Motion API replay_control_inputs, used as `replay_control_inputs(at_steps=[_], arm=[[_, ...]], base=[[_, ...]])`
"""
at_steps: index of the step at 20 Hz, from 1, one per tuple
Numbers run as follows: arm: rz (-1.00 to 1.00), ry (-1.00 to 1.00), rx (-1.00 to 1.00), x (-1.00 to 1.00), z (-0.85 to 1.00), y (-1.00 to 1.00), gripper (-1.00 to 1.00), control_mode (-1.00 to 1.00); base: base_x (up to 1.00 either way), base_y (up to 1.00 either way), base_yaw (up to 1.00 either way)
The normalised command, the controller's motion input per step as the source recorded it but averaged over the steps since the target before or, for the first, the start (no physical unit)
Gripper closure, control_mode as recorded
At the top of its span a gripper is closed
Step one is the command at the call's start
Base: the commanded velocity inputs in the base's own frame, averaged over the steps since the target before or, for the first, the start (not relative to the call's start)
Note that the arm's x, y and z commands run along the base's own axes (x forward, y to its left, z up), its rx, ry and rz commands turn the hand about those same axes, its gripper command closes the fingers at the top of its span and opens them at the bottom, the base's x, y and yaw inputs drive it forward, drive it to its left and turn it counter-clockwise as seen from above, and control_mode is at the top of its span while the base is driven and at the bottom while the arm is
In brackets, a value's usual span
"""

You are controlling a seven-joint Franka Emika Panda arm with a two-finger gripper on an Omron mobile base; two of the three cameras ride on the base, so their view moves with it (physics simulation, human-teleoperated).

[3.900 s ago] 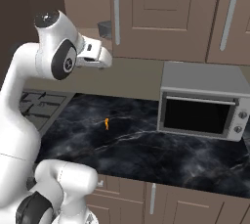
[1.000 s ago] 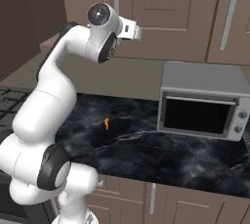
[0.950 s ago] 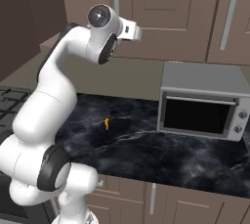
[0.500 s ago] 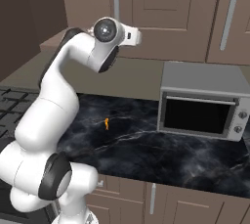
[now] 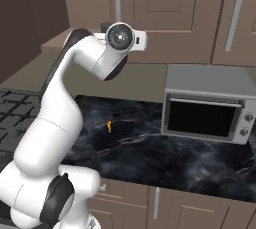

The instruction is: Retrieve the tupperware from the cabinet, then place the raw meat into the tupperware to avoid contamination.

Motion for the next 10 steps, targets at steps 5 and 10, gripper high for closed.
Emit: replay_control_inputs(at_steps=[5,10], arm=[[0.09,0.07,-0.03,-0.48,-0.25,-0.47,1.0,-1.0],[0.1,0.12,-0.03,-0.47,-0.33,-0.69,1.0,-1.0]], base=[[0.0,0.0,0.0],[0.0,0.0,0.0]])
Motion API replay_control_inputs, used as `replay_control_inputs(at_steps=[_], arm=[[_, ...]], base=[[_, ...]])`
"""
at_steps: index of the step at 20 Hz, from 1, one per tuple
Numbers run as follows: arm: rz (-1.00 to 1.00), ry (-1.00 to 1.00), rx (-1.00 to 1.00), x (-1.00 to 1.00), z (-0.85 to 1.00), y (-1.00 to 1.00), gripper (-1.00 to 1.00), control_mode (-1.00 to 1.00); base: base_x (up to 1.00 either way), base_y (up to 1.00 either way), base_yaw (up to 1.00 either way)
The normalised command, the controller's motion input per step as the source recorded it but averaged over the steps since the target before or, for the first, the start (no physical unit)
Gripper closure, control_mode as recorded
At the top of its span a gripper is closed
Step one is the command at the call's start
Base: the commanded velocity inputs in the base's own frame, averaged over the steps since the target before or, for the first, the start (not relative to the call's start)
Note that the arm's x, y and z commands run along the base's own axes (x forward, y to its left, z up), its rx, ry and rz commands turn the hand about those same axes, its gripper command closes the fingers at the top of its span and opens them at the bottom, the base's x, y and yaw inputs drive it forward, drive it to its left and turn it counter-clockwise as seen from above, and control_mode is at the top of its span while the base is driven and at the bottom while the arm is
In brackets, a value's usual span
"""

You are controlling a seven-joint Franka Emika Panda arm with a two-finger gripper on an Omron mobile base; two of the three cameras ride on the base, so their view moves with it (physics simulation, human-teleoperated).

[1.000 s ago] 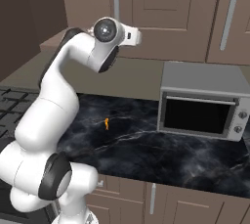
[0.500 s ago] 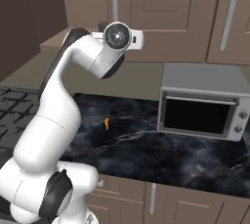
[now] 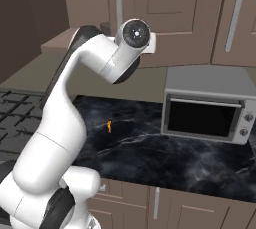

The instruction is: Retrieve the tupperware from the cabinet, then place the raw meat into the tupperware to avoid contamination.

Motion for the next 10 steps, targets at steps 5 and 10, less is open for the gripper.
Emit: replay_control_inputs(at_steps=[5,10], arm=[[0.09,0.14,-0.03,-0.46,-0.39,-0.73,1.0,-1.0],[0.08,0.11,-0.02,-0.52,-0.42,-0.74,1.0,-1.0]], base=[[0.0,0.0,0.0],[0.0,0.0,0.0]])
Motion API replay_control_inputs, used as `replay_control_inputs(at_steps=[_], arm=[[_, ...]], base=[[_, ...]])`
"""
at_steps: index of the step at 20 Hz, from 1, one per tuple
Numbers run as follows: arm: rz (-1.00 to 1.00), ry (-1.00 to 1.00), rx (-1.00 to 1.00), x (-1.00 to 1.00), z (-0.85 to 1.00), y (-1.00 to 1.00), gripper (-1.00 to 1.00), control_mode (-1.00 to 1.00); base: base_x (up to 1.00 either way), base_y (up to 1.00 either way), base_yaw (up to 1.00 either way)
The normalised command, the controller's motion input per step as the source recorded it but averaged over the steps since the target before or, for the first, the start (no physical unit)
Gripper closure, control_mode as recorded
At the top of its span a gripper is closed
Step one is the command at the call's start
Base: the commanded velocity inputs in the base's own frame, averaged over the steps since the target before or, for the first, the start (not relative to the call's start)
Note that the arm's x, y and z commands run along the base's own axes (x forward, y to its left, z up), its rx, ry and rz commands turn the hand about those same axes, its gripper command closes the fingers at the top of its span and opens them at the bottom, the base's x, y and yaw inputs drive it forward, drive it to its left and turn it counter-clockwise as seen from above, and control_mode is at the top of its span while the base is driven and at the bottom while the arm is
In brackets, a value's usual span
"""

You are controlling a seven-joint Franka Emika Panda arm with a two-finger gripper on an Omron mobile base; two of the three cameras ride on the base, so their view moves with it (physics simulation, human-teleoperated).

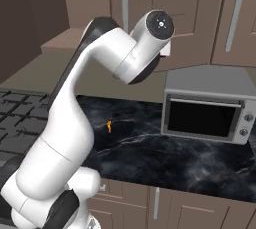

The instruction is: Retrieve the tupperware from the cabinet, then place the raw meat into the tupperware to avoid contamination.

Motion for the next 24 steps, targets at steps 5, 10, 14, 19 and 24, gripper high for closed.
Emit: replay_control_inputs(at_steps=[5,10,14,19,24], arm=[[0.08,0.08,-0.01,-0.57,-0.44,-0.8,1.0,-1.0],[0.08,0.05,0.0,-0.55,-0.44,-0.83,1.0,-1.0],[0.06,-0.01,0.03,-0.49,-0.16,-0.62,1.0,-1.0],[0.03,0.0,0.04,-0.29,-0.08,-0.33,-1.0,-1.0],[0.02,0.0,0.04,-0.21,-0.06,-0.16,-1.0,-1.0]], base=[[0.0,0.0,0.0],[0.0,0.0,0.0],[0.0,0.0,0.0],[0.0,0.0,0.0],[0.0,0.0,0.0]])
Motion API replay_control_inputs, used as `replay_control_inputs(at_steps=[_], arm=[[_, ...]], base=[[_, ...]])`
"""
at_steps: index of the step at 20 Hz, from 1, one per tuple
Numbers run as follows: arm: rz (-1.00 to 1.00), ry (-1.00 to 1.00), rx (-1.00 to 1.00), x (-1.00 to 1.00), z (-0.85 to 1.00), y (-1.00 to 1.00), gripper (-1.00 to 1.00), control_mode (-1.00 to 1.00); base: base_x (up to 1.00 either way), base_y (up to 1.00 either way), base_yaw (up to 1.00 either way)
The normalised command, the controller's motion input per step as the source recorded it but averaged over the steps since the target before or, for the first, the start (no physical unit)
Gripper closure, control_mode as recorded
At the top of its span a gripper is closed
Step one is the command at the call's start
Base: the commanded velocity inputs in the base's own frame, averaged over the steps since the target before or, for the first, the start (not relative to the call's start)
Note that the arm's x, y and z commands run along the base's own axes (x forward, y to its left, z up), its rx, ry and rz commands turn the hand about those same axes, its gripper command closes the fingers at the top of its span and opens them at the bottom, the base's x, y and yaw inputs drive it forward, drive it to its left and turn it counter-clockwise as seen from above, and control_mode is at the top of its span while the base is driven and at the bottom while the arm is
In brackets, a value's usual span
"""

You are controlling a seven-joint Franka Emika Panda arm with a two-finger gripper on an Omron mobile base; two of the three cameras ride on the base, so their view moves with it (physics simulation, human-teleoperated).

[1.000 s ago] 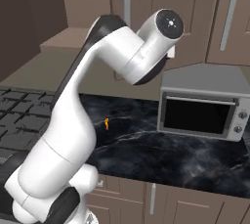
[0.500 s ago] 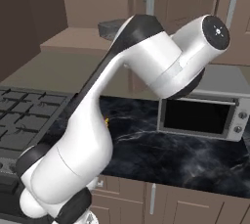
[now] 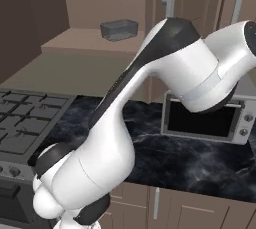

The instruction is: Retrieve the tupperware from the cabinet, then place the raw meat into the tupperware to avoid contamination.

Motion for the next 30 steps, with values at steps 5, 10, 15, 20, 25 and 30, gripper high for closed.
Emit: replay_control_inputs(at_steps=[5,10,15,20,25,30], arm=[[0.0,0.0,0.0,-0.4,0.0,-0.09,-1.0,-1.0],[-0.01,0.0,-0.02,-0.61,0.0,0.15,-1.0,-1.0],[-0.07,0.0,-0.13,-0.57,-0.02,0.72,-1.0,-1.0],[-0.13,-0.01,-0.1,-0.55,-0.14,0.62,-1.0,-1.0],[-0.2,-0.02,-0.04,-0.58,-0.18,0.47,-1.0,-1.0],[-0.2,0.0,-0.05,-0.53,-0.27,0.53,-1.0,-1.0]], base=[[0.0,0.0,0.0],[0.0,0.0,0.0],[0.0,0.0,0.0],[0.0,0.0,0.0],[0.0,0.0,0.0],[0.0,0.0,0.0]])
